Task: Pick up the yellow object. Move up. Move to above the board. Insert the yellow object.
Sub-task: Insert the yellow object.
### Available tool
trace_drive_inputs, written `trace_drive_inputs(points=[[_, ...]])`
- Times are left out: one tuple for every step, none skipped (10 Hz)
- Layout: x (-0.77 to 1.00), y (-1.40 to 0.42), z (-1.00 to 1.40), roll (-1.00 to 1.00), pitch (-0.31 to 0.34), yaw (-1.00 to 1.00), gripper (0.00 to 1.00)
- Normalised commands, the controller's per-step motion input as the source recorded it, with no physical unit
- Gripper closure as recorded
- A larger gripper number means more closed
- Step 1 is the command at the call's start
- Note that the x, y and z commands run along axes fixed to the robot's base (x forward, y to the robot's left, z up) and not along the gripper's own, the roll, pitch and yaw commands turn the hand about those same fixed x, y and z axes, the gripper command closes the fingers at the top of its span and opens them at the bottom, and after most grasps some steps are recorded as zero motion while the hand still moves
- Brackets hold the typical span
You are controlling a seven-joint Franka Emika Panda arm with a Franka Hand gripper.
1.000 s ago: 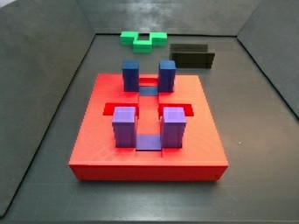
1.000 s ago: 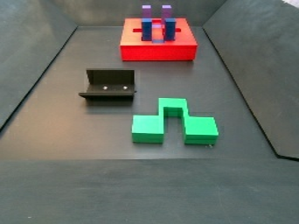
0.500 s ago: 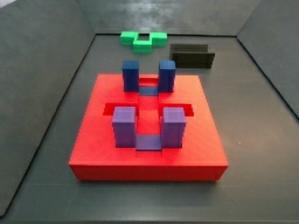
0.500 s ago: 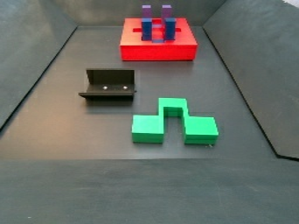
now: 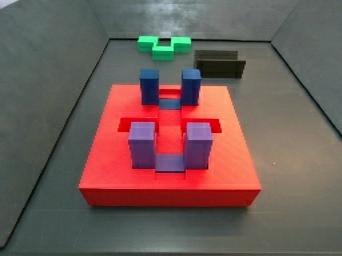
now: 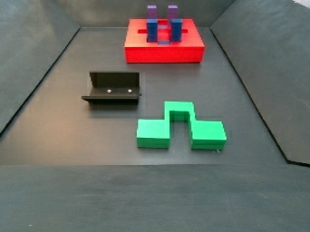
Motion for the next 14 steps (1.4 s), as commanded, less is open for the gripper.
trace_drive_inputs(points=[[0.36, -0.18, -0.31, 0.00, 0.000, -0.29, 1.00], [0.39, 0.00, -0.30, 0.00, 0.000, -0.18, 1.00], [0.37, 0.00, -0.30, 0.05, 0.011, 0.00, 1.00], [0.36, 0.00, -0.31, 0.07, 0.011, 0.00, 1.00], [0.35, 0.00, -0.33, 0.10, 0.001, 0.04, 1.00], [0.36, -0.02, -0.33, 0.13, 0.000, 0.06, 1.00], [0.25, -0.03, -0.32, 0.20, 0.000, 0.11, 1.00], [0.08, -0.06, -0.26, 0.28, 0.000, 0.22, 1.00], [0.02, -0.08, -0.25, 0.30, 0.000, 0.24, 1.00], [0.00, -0.09, -0.26, 0.32, 0.000, 0.25, 1.00], [0.00, -0.12, -0.30, 0.30, 0.000, 0.25, 1.00], [0.00, -0.21, -0.41, 0.21, 0.000, 0.17, 1.00], [-0.01, -0.15, -0.42, 0.01, 0.000, 0.00, 1.00], [-0.09, -0.10, -0.32, -0.02, 0.000, -0.08, 1.00]])
